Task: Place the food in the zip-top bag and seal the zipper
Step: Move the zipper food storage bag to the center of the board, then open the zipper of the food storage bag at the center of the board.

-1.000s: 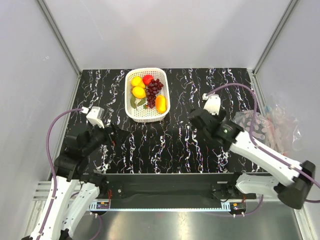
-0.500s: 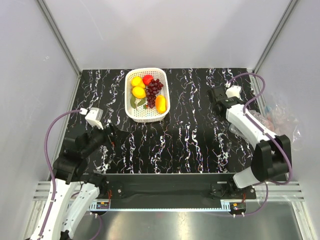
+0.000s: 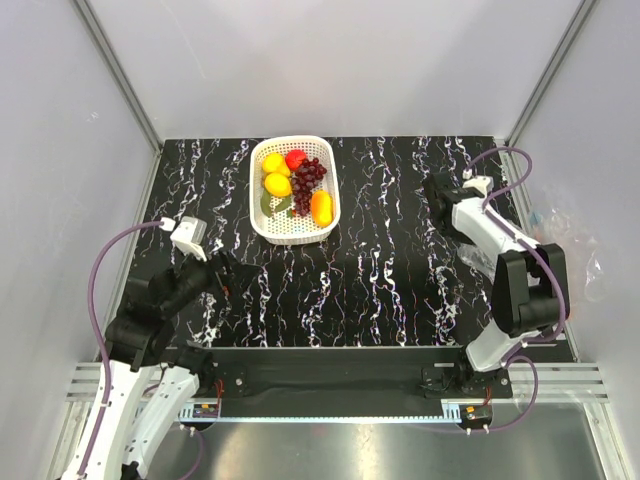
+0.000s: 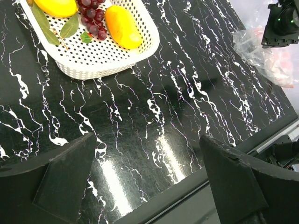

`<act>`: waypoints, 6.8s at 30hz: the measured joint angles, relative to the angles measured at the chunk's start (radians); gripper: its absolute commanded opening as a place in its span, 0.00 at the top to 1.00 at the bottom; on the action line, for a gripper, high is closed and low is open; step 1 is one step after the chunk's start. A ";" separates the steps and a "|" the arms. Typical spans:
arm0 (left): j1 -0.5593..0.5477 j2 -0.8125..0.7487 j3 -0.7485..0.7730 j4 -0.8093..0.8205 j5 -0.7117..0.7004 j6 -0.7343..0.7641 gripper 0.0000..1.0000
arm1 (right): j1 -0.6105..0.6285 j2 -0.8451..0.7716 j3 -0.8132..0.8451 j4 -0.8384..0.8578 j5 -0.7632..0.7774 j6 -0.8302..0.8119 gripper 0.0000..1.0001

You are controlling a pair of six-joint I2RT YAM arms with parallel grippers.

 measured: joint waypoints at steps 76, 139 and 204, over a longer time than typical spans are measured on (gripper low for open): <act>-0.617 0.918 0.367 0.251 -0.342 -0.215 0.01 | -0.002 -0.422 -0.415 0.657 -1.051 -0.059 0.36; -0.904 1.562 0.693 0.272 -0.864 0.694 1.00 | -0.295 -0.762 -0.430 0.398 -0.978 -0.031 0.17; -0.706 1.025 0.292 0.609 -0.477 0.373 1.00 | -0.299 -0.761 -0.518 0.463 -1.232 -0.074 0.17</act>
